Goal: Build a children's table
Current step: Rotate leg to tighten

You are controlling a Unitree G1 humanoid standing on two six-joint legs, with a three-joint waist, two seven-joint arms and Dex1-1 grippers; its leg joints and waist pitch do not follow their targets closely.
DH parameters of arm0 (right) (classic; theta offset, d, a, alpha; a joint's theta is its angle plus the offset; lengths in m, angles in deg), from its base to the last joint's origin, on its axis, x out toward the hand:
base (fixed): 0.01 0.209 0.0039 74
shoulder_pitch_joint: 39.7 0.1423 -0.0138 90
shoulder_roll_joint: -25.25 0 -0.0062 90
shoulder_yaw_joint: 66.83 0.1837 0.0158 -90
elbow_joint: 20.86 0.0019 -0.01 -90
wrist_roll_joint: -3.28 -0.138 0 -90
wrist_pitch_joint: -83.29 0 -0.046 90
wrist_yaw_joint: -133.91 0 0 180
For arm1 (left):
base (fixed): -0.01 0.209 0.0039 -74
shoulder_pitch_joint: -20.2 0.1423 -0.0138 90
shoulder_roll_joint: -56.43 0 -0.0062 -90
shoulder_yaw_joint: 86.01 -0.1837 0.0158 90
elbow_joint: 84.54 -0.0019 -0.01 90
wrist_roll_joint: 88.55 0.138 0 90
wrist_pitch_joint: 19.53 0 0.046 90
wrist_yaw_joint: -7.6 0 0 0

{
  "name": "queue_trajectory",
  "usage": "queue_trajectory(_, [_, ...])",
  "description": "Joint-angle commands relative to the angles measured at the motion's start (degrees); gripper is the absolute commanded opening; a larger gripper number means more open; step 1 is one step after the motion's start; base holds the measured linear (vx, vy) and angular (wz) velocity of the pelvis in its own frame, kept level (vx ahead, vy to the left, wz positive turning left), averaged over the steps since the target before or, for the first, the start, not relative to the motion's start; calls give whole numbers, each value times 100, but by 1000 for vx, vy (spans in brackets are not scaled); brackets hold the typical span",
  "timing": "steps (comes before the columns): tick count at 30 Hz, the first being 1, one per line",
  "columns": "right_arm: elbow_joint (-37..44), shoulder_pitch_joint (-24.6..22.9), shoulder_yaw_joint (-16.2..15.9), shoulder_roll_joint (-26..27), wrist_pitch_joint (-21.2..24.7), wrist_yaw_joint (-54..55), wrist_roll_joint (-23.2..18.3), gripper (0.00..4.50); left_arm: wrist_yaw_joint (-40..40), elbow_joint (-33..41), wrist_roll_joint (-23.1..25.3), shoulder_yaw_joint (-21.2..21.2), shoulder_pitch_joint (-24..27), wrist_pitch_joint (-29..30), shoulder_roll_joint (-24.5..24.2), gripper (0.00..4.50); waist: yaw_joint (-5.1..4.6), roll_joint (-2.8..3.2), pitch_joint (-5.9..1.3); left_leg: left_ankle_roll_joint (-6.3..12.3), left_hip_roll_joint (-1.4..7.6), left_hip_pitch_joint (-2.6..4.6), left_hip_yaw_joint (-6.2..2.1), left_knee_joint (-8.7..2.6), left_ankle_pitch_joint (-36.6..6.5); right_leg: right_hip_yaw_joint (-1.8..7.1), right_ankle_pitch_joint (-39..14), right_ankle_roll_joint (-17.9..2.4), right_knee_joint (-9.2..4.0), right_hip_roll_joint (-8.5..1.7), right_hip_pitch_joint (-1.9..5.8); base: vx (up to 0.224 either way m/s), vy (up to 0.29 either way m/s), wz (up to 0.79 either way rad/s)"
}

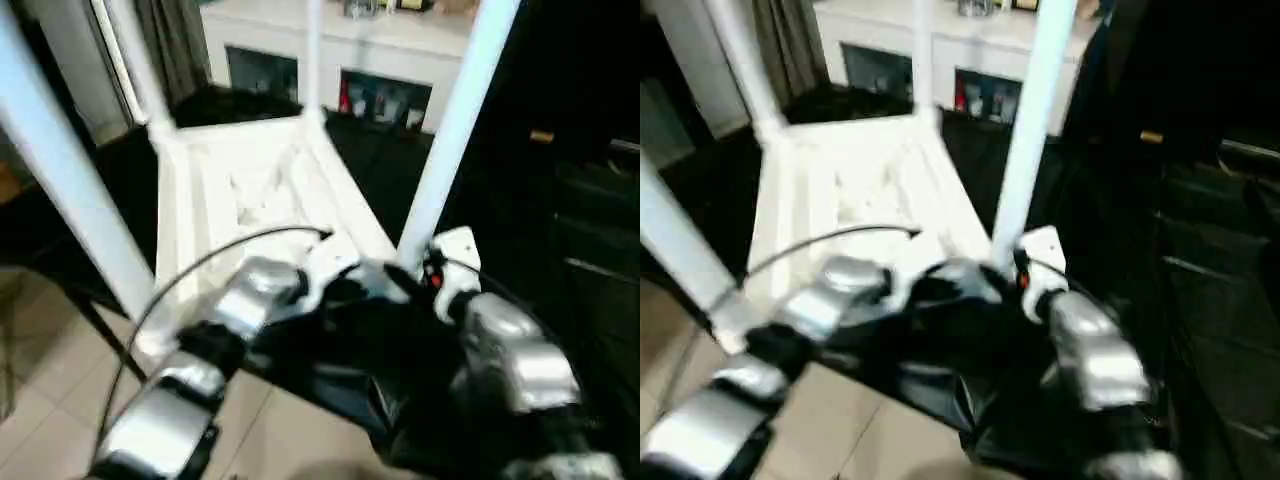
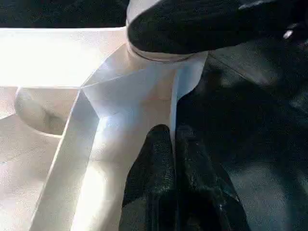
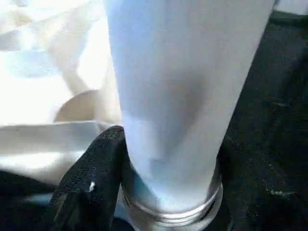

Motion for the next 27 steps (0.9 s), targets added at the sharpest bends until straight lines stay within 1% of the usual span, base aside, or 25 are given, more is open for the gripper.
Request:
queue_trajectory(1, [-187, -130, -389, 248, 104, -36, 46, 254, 862, -231, 49, 301, -99, 13, -4, 0, -5, -52, -321, 27, 42, 21, -13, -426, -1222, 169, -1787, -860, -525, -259, 226, 0, 0, 0])
queue_trajectory(2, [-225, -102, -425, 300, 42, -28, 90, 254, 893, -305, 76, 278, -138, -31, 10, 0, -6, -58, -328, 38, 42, 15, -9, -422, -1195, 171, -1666, -878, -522, -258, 234, 0, 0, 0])
queue_trajectory(3, [-282, -59, -494, 360, -99, -58, 165, 254, 936, -416, 102, 258, -193, -92, 28, 0, -6, -63, -333, 86, 36, 5, -2, -413, -1128, 170, -1397, -947, -501, -257, 242, 0, 0, 0])
queue_trajectory(4, [-292, -33, -572, 366, -267, -183, 190, 254, 934, -472, 137, 217, -216, -174, 20, 0, -8, -63, -330, 92, 36, -1, -3, -417, -1128, 168, -1379, -958, -498, -259, 252, 0, 0, 0])
queue_trajectory(5, [-260, -22, -646, 341, -455, -370, 181, 287, 858, -471, 166, 166, -210, -255, -14, 0, -2, -70, -336, 126, 43, 3, -2, -413, -1130, 166, -1368, -969, -498, -272, 256, 0, 0, 0])
queue_trajectory(6, [-259, -21, -650, 340, -469, -382, 181, 307, 854, -474, 170, 164, -211, -263, -15, 0, -9, -73, -327, 147, 41, -4, 0, -414, -1123, 167, -1368, -977, -499, -268, 262, 0, 0, 0])
queue_trajectory(7, [-203, -20, -707, 296, -653, -618, 159, 307, 753, -481, 209, 127, -206, -371, -54, 0, -5, -69, -329, 160, 39, -4, 2, -411, -1131, 168, -1365, -978, -498, -268, 266, 0, 0, 0])
queue_trajectory(8, [-149, -33, -739, 241, -741, -787, 130, 321, 675, -476, 217, 111, -201, -436, -84, 0, -7, -77, -327, 182, 42, -14, -3, -415, -1173, 163, -1386, -963, -501, -270, 274, 0, 0, 0])
queue_trajectory(9, [-143, -35, -739, 232, -744, -801, 126, 327, 667, -471, 216, 111, -198, -436, -87, 0, -69, -77, -311, 190, 37, -51, -23, -440, -1251, 148, -1601, -903, -511, -274, 297, 0, 0, 0])
queue_trajectory(10, [60, -86, -754, -36, -803, -1258, 2, 327, 358, -325, 184, 68, -121, -512, -209, 0, -80, -85, -309, 193, 35, -52, -30, -439, -1278, 141, -1660, -879, -521, -271, 305, 0, 0, 0])
queue_trajectory(12, [227, -120, -751, -298, -809, -1670, -96, 348, 4, -189, 134, 14, -39, -681, -317, 0, -86, -102, -315, 279, 46, -47, -31, -424, -1311, 152, -1657, -864, -529, -269, 310, 0, 0, 0])
queue_trajectory(13, [293, -130, -753, -410, -741, -1809, -125, 359, -91, -135, 115, 7, -9, -650, -356, 0, -101, -95, -317, 301, 51, -54, -23, -417, -1247, 160, -1546, -937, -515, -272, 290, 0, 0, 0])
queue_trajectory(14, [389, -148, -776, -586, -651, -2040, -135, 364, -278, -46, 87, -20, 41, -693, -421, 0, -97, -94, -322, 306, 53, -47, -22, -412, -1218, 158, -1493, -972, -509, -270, 289, 0, 0, 0])
queue_trajectory(15, [467, -170, -810, -793, -702, -2285, -114, 364, -539, 67, 27, -45, 102, -724, -486, 0, -93, -110, -319, 338, 58, -40, -12, -405, -1158, 164, -1396, -1031, -498, -263, 290, 0, 0, 0])
queue_trajectory(16, [548, -188, -779, -1062, -690, -2590, -153, 364, -806, 222, -10, -73, 176, -705, -598, 0, -79, -95, -322, 373, 73, -23, -6, -398, -1101, 171, -1307, -1097, -493, -269, 276, 0, 0, 0])
queue_trajectory(17, [586, -185, -703, -1286, -723, -2854, -201, 364, -1089, 357, -84, -86, 245, -755, -696, 0, -61, -98, -334, 414, 93, -3, 0, -385, -1035, 177, -1082, -1205, -467, -265, 278, 0, 0, 0])
queue_trajectory(18, [586, -185, -703, -1286, -723, -2854, -201, 364, -1089, 357, -84, -86, 245, -755, -696, 0, -42, -93, -343, 442, 99, 2, 0, -377, -982, 176, -907, -1278, -440, -269, 287, 0, 0, 0])
queue_trajectory(19, [664, -171, -566, -1617, -668, -3258, -363, 364, -1547, 598, -208, -132, 359, -841, -886, 0, -39, -80, -346, 518, 94, -22, 4, -369, -839, 174, -494, -1441, -391, -269, 303, 0, 0, 0])
queue_trajectory(20, [699, -171, -551, -1725, -661, -3384, -405, 364, -1773, 697, -284, -157, 410, -923, -953, 0, -39, -80, -346, 518, 94, -22, 4, -369, -839, 174, -494, -1441, -391, -269, 303, 0, 0, 0])
queue_trajectory(21, [766, -187, -551, -1846, -603, -3527, -459, 364, -1957, 808, -343, -176, 460, -849, -1030, 0, -24, -94, -366, 618, 100, -25, 10, -345, -695, 176, -129, -1544, -331, -262, 320, 0, 0, 0])
queue_trajectory(22, [809, -199, -553, -1925, -566, -3632, -492, 364, -2070, 878, -377, -184, 492, -786, -1074, 0, -32, -89, -355, 649, 103, -27, 14, -349, -673, 175, -78, -1578, -336, -265, 308, 0, 0, 0])
queue_trajectory(24, [880, -231, -575, -2033, -543, -3746, -491, 364, -2244, 963, -427, -202, 542, -863, -1136, 0, -33, -96, -345, 635, 95, -13, 16, -350, -700, 166, -182, -1601, -346, -262, 301, 0, 0, 0])
queue_trajectory(25, [952, -264, -602, -2153, -503, -3850, -484, 364, -2375, 1048, -463, -204, 589, -824, -1194, 0, -17, -96, -337, 581, 100, 7, 27, -354, -774, 177, -412, -1580, -372, -271, 297, 0, 0, 0])
queue_trajectory(26, [1017, -297, -629, -2256, -478, -3927, -471, 364, -2479, 1108, -478, -215, 628, -829, -1248, 0, -17, -96, -337, 581, 100, 7, 27, -354, -774, 177, -412, -1580, -372, -271, 297, 0, 0, 0])
queue_trajectory(27, [1055, -314, -652, -2348, -462, -3992, -460, 364, -2557, 1163, -476, -217, 662, -848, -1288, 0, 25, -93, -321, 526, 112, 23, 36, -362, -909, 186, -683, -1513, -393, -272, 282, 0, 0, 0])
